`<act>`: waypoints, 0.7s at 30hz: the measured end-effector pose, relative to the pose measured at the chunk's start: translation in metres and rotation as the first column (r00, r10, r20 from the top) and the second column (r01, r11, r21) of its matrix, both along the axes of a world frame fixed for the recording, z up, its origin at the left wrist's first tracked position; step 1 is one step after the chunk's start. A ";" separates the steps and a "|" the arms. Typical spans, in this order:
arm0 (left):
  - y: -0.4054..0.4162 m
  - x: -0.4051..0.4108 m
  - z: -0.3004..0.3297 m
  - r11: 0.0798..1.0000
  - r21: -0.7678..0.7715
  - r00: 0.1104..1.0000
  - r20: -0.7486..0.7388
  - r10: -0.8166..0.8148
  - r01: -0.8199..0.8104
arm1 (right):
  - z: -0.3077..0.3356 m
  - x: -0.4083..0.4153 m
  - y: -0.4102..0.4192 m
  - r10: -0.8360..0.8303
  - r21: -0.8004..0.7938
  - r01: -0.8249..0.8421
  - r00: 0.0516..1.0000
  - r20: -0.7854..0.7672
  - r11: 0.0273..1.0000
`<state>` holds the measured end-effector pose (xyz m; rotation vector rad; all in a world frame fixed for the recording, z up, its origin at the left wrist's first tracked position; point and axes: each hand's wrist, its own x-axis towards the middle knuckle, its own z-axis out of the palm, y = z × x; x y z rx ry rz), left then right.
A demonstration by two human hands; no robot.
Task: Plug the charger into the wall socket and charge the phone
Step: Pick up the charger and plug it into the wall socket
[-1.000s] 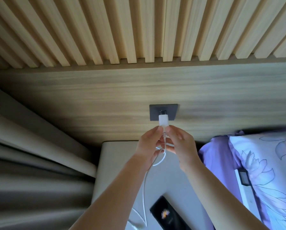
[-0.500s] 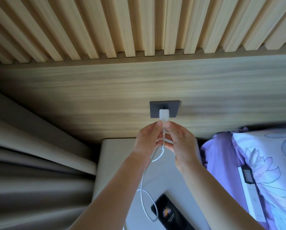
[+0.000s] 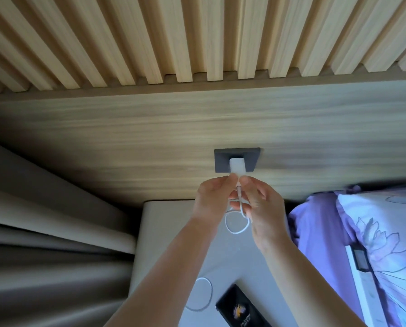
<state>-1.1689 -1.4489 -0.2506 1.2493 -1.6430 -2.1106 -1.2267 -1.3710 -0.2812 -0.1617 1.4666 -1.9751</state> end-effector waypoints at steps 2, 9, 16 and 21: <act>0.001 -0.003 0.000 0.999 -0.010 0.999 -0.010 0.041 -0.041 | 0.000 -0.003 -0.003 -0.007 -0.018 0.007 1.000 0.020 1.000; -0.004 -0.007 -0.001 0.997 -0.002 0.996 0.045 0.081 -0.081 | -0.003 -0.004 -0.008 -0.017 0.016 0.017 0.998 0.055 1.000; -0.012 0.013 -0.006 0.971 -0.174 0.961 0.252 -0.117 0.164 | -0.003 -0.006 0.013 0.204 0.230 -0.200 0.979 0.006 0.953; -0.007 0.070 -0.041 0.920 -0.327 0.966 0.209 -0.152 0.215 | -0.026 0.026 0.060 0.415 0.378 -0.387 0.910 0.008 0.841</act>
